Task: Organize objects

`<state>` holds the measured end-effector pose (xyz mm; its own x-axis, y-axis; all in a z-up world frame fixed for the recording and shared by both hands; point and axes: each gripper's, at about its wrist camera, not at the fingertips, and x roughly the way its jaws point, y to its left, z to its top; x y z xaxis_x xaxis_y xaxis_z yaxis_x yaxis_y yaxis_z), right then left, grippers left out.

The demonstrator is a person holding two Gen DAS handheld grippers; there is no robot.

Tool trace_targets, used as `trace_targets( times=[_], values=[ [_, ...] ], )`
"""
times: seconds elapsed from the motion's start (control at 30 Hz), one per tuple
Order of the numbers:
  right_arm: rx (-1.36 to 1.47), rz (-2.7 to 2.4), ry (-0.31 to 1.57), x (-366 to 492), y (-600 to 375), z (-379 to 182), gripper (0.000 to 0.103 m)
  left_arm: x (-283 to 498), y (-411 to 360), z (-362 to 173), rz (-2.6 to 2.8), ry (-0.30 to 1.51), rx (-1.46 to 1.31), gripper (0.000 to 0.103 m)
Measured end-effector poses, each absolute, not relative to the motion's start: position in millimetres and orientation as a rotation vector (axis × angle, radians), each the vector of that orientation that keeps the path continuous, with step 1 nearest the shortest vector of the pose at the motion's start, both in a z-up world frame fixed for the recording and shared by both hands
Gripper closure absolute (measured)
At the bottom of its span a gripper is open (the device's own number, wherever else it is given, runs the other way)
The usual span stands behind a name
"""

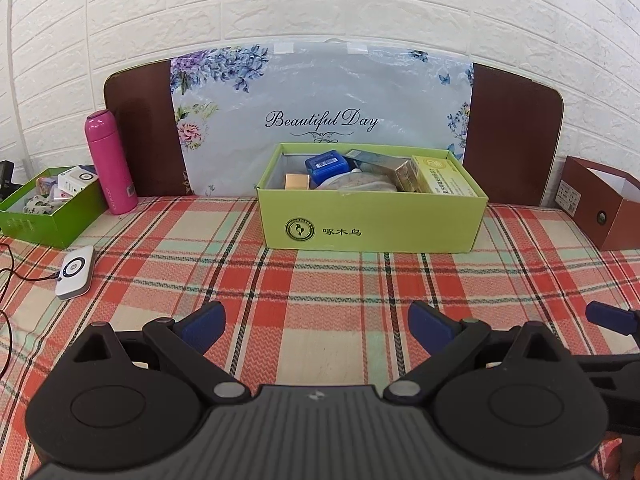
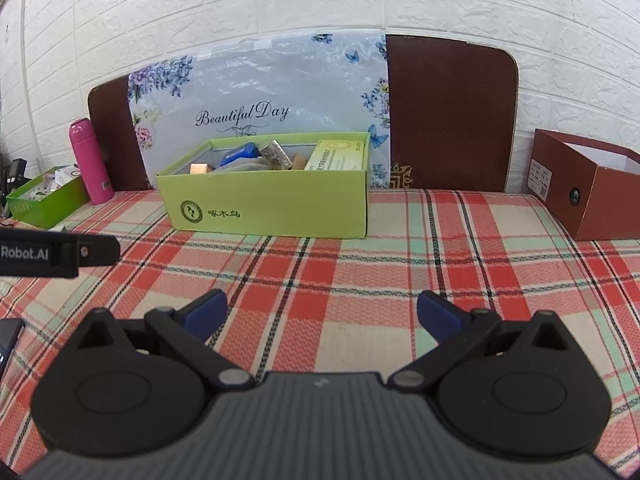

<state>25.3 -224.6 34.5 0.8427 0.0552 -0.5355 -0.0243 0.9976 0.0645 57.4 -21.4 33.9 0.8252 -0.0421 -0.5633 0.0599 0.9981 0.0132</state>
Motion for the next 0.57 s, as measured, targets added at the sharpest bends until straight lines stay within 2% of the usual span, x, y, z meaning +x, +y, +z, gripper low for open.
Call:
trace_targets(
  times=[0.57],
  values=[
    [0.04, 0.029, 0.586, 33.9, -212.3, 35.5, 0.0, 59.0, -15.2, 23.2, -0.057, 0.619, 0.031, 0.002]
  ],
)
